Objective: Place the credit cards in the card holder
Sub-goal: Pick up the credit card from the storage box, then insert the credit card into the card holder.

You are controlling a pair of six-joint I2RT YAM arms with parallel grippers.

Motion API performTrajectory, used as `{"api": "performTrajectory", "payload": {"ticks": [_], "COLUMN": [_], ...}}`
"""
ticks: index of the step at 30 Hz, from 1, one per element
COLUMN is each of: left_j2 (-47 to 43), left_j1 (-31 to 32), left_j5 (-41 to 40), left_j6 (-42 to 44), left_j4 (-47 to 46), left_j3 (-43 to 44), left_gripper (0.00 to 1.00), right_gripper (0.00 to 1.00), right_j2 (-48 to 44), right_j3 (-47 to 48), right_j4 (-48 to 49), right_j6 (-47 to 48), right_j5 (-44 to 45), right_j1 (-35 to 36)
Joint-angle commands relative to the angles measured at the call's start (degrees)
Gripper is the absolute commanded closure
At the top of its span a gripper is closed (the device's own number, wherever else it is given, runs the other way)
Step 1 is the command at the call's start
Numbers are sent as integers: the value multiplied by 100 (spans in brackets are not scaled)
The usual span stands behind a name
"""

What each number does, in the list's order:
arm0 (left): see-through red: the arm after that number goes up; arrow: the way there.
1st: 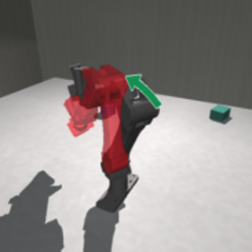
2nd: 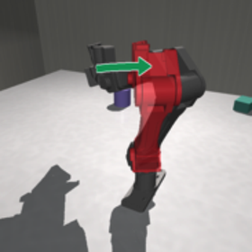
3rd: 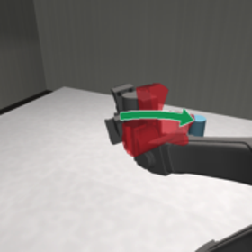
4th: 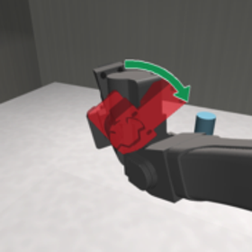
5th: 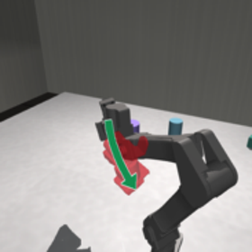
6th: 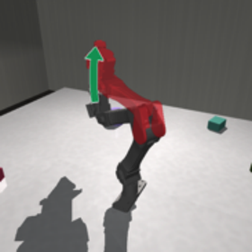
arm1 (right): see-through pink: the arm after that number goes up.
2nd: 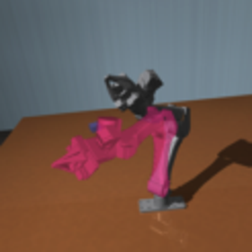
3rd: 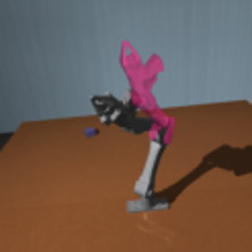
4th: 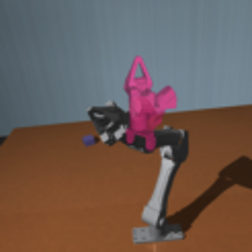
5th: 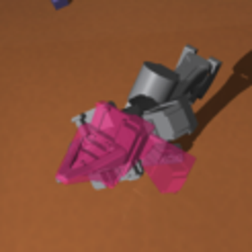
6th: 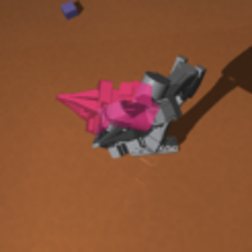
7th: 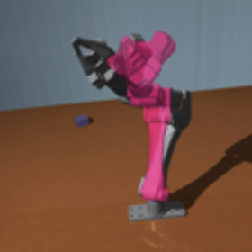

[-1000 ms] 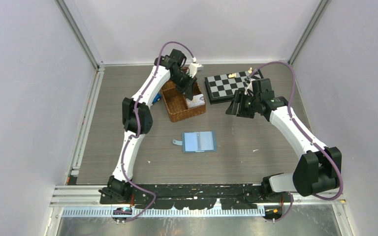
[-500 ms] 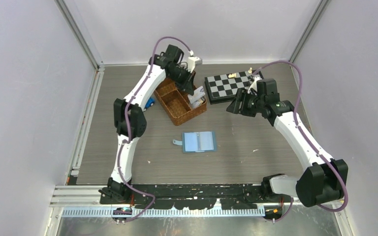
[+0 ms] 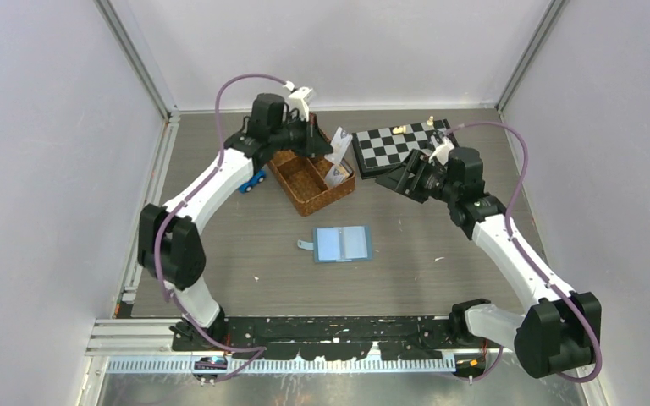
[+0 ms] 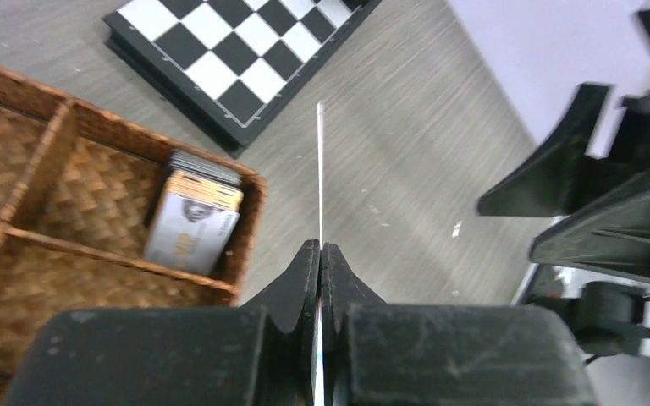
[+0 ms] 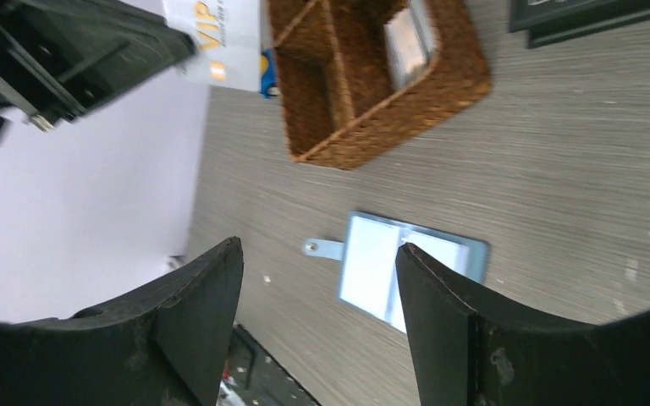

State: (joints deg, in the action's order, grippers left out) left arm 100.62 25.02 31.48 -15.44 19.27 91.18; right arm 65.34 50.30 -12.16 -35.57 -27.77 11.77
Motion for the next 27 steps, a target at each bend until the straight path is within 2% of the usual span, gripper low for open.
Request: {"api": "performTrajectory", "payload": {"ticks": [1,7,19,21,25,27], "left_j2": [-903,-1414,-1761,-1813,-1834,-1829], "left_j1": [136,293,525,548,621,653], "left_j5": [-122,329,776,789,785,811], "left_j6": [-1860,-2768,-3636,-3665,-3712,-3724], "left_j4": [-2402,-3633,-4599,-4599,-4633,-4651], "left_j3": [-1108,-2129,-2885,-2957,-3119,-3145], "left_gripper": [100,100,100,100,100,100], "right_gripper": [28,27,29,32,49,53], "right_j2": [-223,-83,238,271,356,409], "right_j3": [-584,-728,-562,-548,-501,-497], "right_j4": [2546,3239,3622,3656,3713,3877], "right_j6": [-1697,-2161,-2382,-2397,-2424,-2526], "right_j5": [-748,-785,-1097,-1110,-1153,-1244], "right_j1": [58,162,281,292,317,325]}}
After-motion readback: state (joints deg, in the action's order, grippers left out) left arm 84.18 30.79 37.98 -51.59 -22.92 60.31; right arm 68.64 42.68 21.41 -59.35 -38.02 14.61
